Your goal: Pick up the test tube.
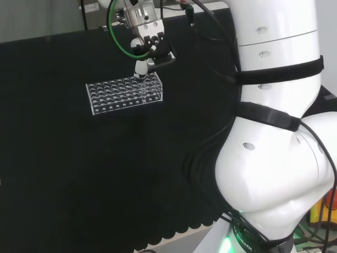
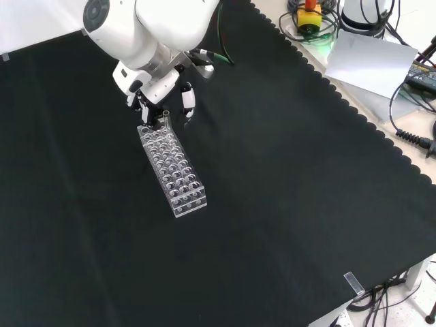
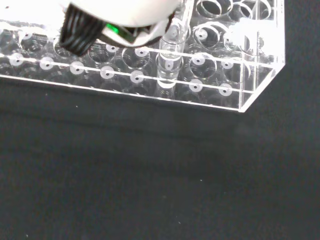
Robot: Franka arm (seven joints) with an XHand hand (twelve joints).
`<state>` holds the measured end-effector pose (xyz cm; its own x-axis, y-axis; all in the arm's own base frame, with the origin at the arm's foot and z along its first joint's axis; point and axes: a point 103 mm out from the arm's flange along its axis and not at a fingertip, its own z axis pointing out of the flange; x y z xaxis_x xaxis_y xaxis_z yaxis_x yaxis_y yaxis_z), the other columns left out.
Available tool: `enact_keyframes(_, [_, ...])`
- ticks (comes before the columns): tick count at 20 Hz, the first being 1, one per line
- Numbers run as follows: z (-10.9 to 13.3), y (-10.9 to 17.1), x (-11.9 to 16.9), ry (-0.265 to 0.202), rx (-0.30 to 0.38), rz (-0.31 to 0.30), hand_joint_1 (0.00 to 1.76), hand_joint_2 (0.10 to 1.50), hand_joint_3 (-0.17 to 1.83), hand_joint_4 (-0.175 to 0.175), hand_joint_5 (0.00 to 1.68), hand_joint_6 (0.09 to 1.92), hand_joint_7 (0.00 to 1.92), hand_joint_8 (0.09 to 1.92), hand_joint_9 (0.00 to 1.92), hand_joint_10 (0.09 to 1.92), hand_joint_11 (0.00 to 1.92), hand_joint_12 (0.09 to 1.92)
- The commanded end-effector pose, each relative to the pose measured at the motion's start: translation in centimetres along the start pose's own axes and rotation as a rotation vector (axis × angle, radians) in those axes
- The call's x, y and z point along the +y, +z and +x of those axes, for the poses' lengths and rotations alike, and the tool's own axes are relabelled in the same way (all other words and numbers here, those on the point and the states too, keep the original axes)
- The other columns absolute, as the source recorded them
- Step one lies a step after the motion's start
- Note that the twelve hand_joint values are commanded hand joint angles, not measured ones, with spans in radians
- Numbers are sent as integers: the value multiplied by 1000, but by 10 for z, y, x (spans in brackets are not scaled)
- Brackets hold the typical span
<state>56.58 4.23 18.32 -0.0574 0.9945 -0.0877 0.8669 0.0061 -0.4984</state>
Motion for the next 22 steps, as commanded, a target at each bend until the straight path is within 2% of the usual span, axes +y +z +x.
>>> enact_keyframes(1, [1,0,7,20,41,-8,1063,593,720,-161,896,644,1406,637,1208,590,501,1410])
enact_keyframes(6, [1,1,13,48,72,-28,1119,587,739,-174,994,596,1517,529,1318,548,570,1374])
enact_keyframes(7, [1,1,14,52,80,-36,1144,671,623,-165,1062,644,1542,509,1354,544,594,1368])
enact_keyframes(9, [3,0,16,63,80,-64,1181,810,395,-171,1164,654,1587,480,1416,551,665,1335])
enact_keyframes(10, [3,-1,16,71,87,-82,1231,798,396,-173,1217,601,1512,477,1443,570,723,1293])
enact_keyframes(13, [3,-3,16,86,123,-118,1310,644,639,-175,1307,552,1395,545,1524,641,976,1169])
enact_keyframes(15, [3,-4,16,88,125,-125,1322,600,716,-175,1317,567,1378,577,1543,665,1087,1089])
enact_keyframes(22, [1,-9,11,77,170,-115,1329,549,802,-175,1333,582,1385,596,1561,681,1157,1016])
